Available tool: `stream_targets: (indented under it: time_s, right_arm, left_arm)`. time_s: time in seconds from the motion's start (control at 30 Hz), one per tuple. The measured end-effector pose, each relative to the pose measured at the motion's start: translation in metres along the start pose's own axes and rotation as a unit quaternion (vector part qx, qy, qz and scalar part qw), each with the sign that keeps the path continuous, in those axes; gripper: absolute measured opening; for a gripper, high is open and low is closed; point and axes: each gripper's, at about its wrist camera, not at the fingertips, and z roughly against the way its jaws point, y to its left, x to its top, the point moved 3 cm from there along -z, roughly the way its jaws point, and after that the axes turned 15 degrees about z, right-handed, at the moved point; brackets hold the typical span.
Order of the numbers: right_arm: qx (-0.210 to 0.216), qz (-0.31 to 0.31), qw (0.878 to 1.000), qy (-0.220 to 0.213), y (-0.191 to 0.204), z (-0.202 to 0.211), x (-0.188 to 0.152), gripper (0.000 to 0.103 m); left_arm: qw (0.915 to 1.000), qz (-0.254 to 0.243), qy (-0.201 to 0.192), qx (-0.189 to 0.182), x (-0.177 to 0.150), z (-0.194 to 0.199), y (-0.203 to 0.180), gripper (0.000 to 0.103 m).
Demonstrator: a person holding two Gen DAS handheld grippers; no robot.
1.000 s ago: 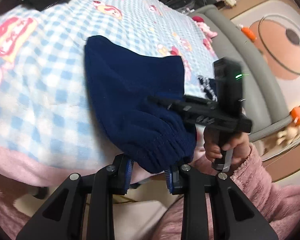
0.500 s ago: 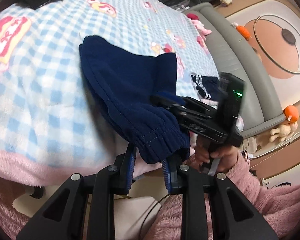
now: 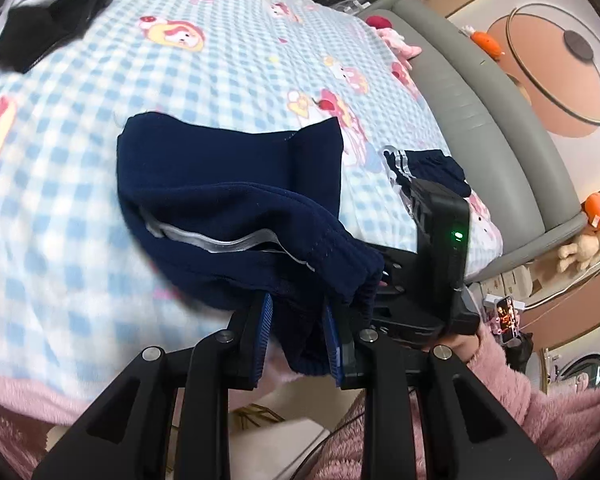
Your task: Fold clothes
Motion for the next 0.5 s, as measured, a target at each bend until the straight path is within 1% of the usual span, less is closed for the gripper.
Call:
stream_targets:
  time_s: [0.03,0.13,0.2,0.27,0.3,0.37,0.43,0.47,0.5]
  right_arm:
    - [-0.003,-0.003,1.0,-0.004,0.0,0.004,-0.001,0.043]
    - [-0.034,-0.016,0.999,-0.02,-0.002,0.026,-0.005,0.043]
    - [-0.075,-0.042,0.996,-0.034,-0.004,0.05,-0.01,0.045]
    - [-0.117,-0.065,0.99,-0.041,0.003,0.074,-0.024,0.057]
    - [-0.124,-0.066,0.989,-0.038,0.009,0.08,-0.029,0.058]
    - [-0.122,-0.052,0.991,-0.009,0.025,0.086,-0.047,0.059]
    - [-0.099,-0.026,0.994,0.026,0.041,0.082,-0.059,0.059]
    - [-0.08,-0.014,0.996,0.042,0.048,0.078,-0.061,0.059]
    - [-0.057,-0.002,0.997,0.048,0.056,0.073,-0.062,0.059]
  left_arm:
    - [1.0,0.0,0.0,0.0,0.001,0.0,0.0,0.026]
    - [1.0,0.003,0.002,0.005,0.001,0.0,0.002,0.026]
    - [0.9999,0.008,0.003,0.008,0.001,0.001,0.005,0.026]
    - [0.9999,0.013,0.003,0.007,0.001,0.002,0.008,0.026]
    - [0.9998,0.017,0.003,0.003,0.001,0.003,0.009,0.026]
    - [0.9997,0.022,0.004,-0.003,0.003,0.004,0.01,0.026]
    - [0.9996,0.026,0.009,-0.011,0.007,0.001,0.01,0.026]
    - [0.9994,0.03,0.011,-0.015,0.01,-0.001,0.01,0.026]
    - [0.9991,0.035,0.013,-0.019,0.015,-0.005,0.009,0.026]
